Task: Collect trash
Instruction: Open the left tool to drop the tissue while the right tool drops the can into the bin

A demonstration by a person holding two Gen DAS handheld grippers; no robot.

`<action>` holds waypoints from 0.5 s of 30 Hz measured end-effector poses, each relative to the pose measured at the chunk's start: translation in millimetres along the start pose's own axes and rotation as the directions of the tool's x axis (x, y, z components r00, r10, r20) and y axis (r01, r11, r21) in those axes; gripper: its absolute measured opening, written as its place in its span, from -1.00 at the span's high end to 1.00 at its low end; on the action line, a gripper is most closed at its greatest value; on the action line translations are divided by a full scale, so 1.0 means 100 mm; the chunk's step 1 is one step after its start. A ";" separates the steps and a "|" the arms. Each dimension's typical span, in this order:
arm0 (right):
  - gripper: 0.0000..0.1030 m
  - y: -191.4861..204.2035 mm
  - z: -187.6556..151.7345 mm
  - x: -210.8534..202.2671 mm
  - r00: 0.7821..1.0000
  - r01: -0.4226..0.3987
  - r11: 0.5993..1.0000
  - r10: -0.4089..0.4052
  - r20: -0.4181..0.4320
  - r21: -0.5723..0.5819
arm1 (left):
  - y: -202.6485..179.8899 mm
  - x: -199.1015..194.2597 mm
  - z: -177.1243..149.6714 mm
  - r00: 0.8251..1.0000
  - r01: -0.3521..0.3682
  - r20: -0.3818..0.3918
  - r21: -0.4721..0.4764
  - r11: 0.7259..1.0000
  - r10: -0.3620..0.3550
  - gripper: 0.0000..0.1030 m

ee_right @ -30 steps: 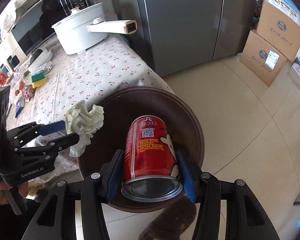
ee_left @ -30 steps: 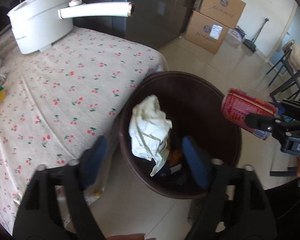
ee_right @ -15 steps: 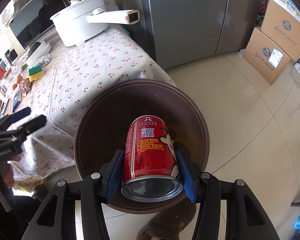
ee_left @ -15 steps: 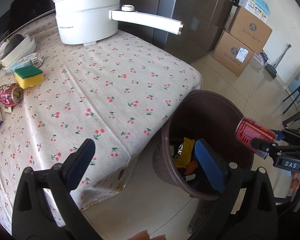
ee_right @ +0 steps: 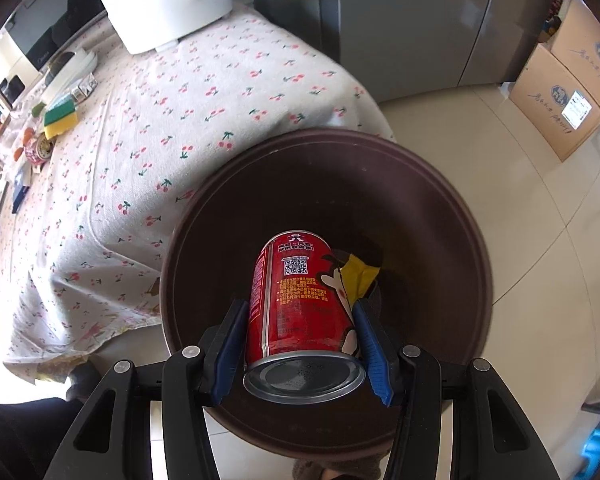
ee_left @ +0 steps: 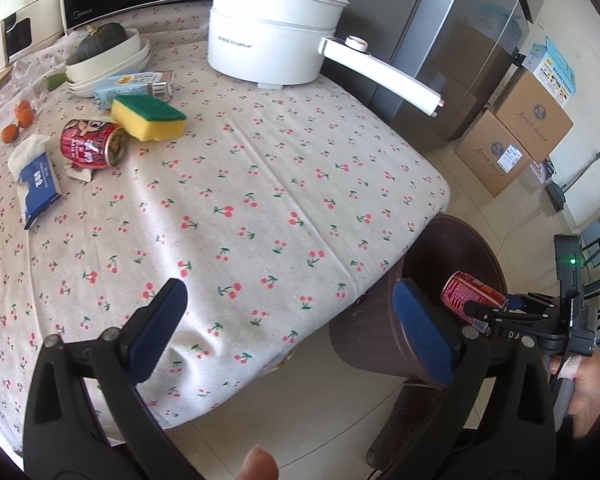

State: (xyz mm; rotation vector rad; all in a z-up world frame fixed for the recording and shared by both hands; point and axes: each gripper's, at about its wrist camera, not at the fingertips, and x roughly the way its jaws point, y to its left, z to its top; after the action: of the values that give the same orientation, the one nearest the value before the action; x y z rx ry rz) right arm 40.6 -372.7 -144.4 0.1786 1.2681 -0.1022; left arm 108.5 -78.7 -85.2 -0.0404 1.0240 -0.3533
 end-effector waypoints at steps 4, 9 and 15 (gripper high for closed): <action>-0.06 0.14 0.08 0.13 0.999 0.021 1.000 -0.021 -0.029 -0.009 | 0.22 -0.10 -0.02 1.000 -0.018 0.011 -0.024 1.000 0.018 -0.98; -0.29 0.26 0.17 0.18 0.994 0.096 0.995 -0.097 -0.043 -0.010 | 0.53 -0.26 -0.02 0.997 -0.056 0.044 -0.058 0.997 0.059 -0.98; -0.59 0.41 0.26 -0.11 0.990 0.137 0.990 -0.138 0.039 0.035 | 0.92 -0.52 -0.01 0.985 -0.115 0.118 -0.111 0.987 0.128 -0.98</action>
State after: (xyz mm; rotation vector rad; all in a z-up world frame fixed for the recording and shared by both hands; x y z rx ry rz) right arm 68.8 -337.3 -123.4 0.1163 1.2372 -0.2442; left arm 108.2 24.0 -60.4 -0.0916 0.9150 -0.1832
